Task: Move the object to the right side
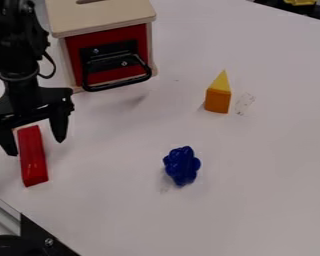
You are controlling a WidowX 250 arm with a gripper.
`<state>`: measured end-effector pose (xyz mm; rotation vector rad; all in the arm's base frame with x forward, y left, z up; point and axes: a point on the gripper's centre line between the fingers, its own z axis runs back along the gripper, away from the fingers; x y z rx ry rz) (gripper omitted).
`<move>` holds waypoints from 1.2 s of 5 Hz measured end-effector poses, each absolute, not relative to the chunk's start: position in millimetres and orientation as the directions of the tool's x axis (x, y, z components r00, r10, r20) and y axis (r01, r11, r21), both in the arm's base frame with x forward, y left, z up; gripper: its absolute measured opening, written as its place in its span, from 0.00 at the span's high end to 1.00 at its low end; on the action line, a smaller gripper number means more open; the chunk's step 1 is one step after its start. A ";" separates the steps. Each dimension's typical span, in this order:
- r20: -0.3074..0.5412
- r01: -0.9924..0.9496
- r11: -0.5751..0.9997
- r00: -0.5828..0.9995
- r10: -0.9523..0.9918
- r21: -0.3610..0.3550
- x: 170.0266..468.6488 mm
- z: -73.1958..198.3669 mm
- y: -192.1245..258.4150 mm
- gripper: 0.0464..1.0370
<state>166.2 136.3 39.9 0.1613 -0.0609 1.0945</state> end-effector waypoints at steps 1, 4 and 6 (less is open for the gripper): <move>0.099 -0.886 0.445 0.458 0.883 0.126 167.2 25.1 142.6 0.04; 0.029 -0.897 0.440 0.441 0.897 0.039 166.2 1.3 166.0 0.07; 0.045 -0.890 0.457 0.457 0.889 0.007 170.3 -0.3 167.2 0.48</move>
